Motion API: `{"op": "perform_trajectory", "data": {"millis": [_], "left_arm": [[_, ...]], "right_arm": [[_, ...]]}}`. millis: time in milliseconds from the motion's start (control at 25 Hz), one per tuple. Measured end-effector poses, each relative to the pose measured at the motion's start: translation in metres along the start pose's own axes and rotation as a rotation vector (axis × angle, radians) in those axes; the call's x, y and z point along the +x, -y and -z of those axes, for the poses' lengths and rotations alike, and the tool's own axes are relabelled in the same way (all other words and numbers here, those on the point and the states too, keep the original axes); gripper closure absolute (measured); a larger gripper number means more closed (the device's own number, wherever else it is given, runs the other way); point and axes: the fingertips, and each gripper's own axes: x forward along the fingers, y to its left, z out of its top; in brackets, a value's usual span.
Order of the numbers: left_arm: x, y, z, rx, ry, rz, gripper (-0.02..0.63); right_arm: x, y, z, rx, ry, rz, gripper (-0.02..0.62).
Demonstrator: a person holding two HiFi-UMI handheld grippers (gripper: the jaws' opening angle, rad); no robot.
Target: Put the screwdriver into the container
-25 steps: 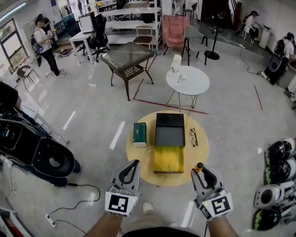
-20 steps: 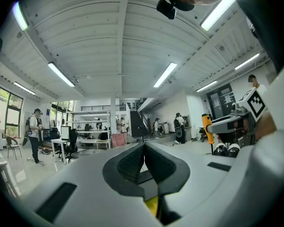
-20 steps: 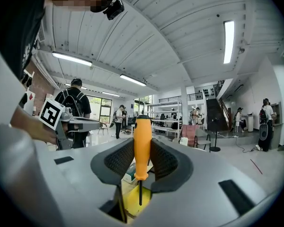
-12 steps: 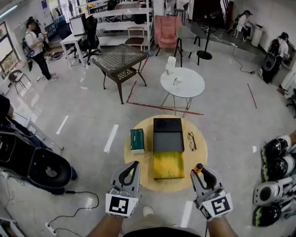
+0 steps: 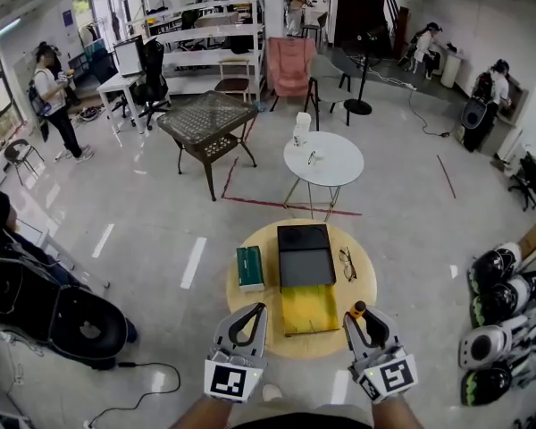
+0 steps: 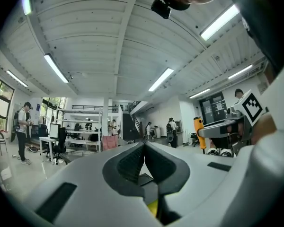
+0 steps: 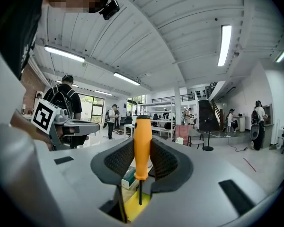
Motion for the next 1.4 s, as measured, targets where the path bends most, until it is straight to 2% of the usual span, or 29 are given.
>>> {"op": "perform_trajectory", "data": {"millis": [200, 560, 1040, 1400], "left_arm": [[-0.002, -0.01, 0.003, -0.008, 0.013, 0.004, 0.589], [-0.002, -0.023, 0.001, 0.001, 0.016, -0.017, 0.589], [0.029, -0.039, -0.012, 0.051, 0.027, -0.086, 0.589], [0.063, -0.035, -0.01, 0.071, 0.007, -0.088, 0.589]], "right_arm": [[0.001, -0.018, 0.0, -0.018, -0.006, -0.008, 0.476], [0.005, -0.016, -0.006, -0.02, -0.002, -0.011, 0.476], [0.048, 0.008, -0.021, -0.037, 0.038, -0.102, 0.476], [0.071, 0.026, -0.015, -0.042, 0.01, -0.167, 0.476]]}}
